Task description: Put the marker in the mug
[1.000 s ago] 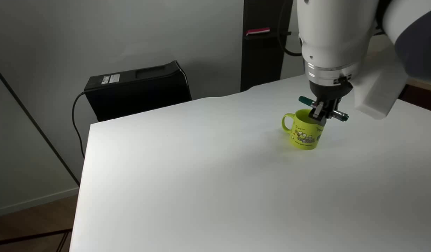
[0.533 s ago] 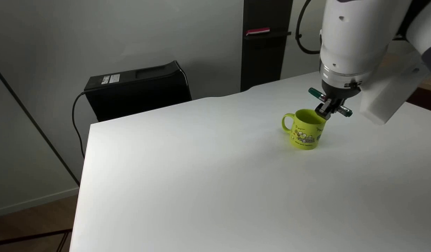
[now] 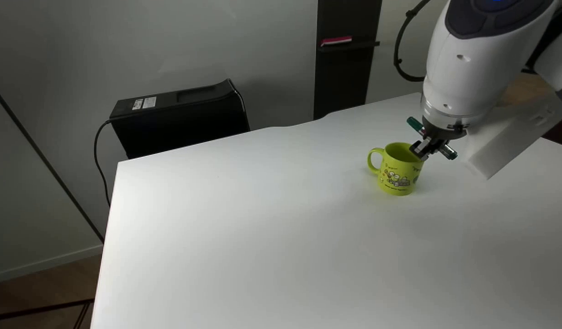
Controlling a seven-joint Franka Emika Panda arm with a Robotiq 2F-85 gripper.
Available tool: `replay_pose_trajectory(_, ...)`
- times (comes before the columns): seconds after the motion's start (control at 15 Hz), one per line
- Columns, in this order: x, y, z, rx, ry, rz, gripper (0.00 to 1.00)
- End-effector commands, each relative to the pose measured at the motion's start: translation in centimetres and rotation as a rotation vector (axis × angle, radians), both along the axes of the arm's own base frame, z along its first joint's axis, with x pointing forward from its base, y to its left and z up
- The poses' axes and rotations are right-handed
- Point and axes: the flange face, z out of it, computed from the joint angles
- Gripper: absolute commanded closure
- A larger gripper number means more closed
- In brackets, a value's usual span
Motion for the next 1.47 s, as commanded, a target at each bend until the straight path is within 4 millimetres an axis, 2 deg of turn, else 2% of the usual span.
replay_pose_trajectory(0.0,0.4,0.8,-1.0,0.057,-0.035,-0.029,0.94)
replay_pose_trajectory(0.13,1.0,1.3,-1.0,0.069,-0.038,-0.029,0.94)
replay_pose_trajectory(0.6,5.1,2.6,0.6,0.091,-0.087,-0.039,0.94)
replay_pose_trajectory(0.8,6.3,2.9,0.1,0.093,-0.102,-0.048,0.94)
replay_pose_trajectory(1.4,5.4,3.1,-2.5,0.046,-0.152,-0.04,0.94)
